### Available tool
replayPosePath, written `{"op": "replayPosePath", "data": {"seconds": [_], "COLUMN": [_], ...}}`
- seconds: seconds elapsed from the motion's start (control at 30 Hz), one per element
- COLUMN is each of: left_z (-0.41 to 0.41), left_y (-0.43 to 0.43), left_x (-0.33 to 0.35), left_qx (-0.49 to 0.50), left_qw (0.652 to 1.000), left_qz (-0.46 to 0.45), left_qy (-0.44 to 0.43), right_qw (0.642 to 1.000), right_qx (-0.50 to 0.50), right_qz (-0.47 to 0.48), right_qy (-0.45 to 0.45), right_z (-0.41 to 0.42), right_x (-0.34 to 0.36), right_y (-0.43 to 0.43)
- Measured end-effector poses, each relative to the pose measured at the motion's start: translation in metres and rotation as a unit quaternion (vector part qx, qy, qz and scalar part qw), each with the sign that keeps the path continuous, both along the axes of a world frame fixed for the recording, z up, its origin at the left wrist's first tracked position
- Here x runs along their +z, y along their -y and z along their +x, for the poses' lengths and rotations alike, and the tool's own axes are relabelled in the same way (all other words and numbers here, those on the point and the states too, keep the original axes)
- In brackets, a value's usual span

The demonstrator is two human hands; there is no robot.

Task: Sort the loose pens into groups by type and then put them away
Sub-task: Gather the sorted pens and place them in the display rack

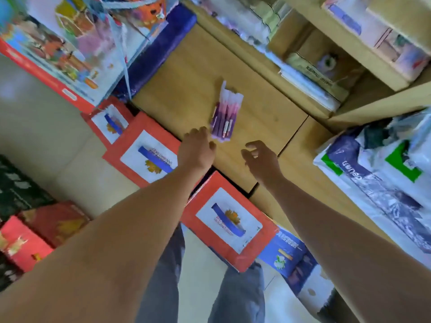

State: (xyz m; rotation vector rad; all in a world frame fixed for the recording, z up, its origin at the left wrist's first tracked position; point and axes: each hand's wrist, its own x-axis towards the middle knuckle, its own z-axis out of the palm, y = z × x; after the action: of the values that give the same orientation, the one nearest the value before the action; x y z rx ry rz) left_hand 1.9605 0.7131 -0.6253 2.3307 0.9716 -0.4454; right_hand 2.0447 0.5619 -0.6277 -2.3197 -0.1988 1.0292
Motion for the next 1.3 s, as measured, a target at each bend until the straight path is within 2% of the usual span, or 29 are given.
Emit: {"op": "replayPosePath", "data": {"seconds": [0.4, 0.53, 0.67, 0.77, 0.93, 1.17, 1.3], "left_z": [0.061, 0.08, 0.084, 0.08, 0.081, 0.087, 0.087], "left_y": [-0.056, -0.055, -0.05, -0.054, -0.064, -0.073, -0.078], "left_x": [-0.062, -0.072, -0.075, -0.077, -0.077, -0.082, -0.09], "left_qx": [-0.006, -0.013, -0.032, -0.058, -0.107, -0.13, -0.192], "left_qw": [0.998, 0.999, 0.998, 0.996, 0.988, 0.982, 0.968], "left_qz": [-0.028, -0.003, 0.011, 0.052, 0.111, 0.128, 0.153], "left_qy": [0.057, 0.044, 0.044, 0.049, 0.005, -0.042, -0.057], "right_qw": [0.99, 0.99, 0.989, 0.986, 0.981, 0.977, 0.971], "right_qx": [-0.126, -0.115, -0.071, -0.072, -0.063, -0.051, -0.028], "right_qz": [-0.038, -0.047, -0.094, -0.116, -0.139, -0.159, -0.198], "right_qy": [0.055, 0.072, 0.084, 0.097, 0.119, 0.136, 0.134], "right_z": [0.032, 0.036, 0.038, 0.04, 0.044, 0.048, 0.048], "right_x": [-0.061, -0.07, -0.072, -0.072, -0.069, -0.07, -0.072], "right_y": [-0.087, -0.092, -0.091, -0.087, -0.085, -0.094, -0.104]}}
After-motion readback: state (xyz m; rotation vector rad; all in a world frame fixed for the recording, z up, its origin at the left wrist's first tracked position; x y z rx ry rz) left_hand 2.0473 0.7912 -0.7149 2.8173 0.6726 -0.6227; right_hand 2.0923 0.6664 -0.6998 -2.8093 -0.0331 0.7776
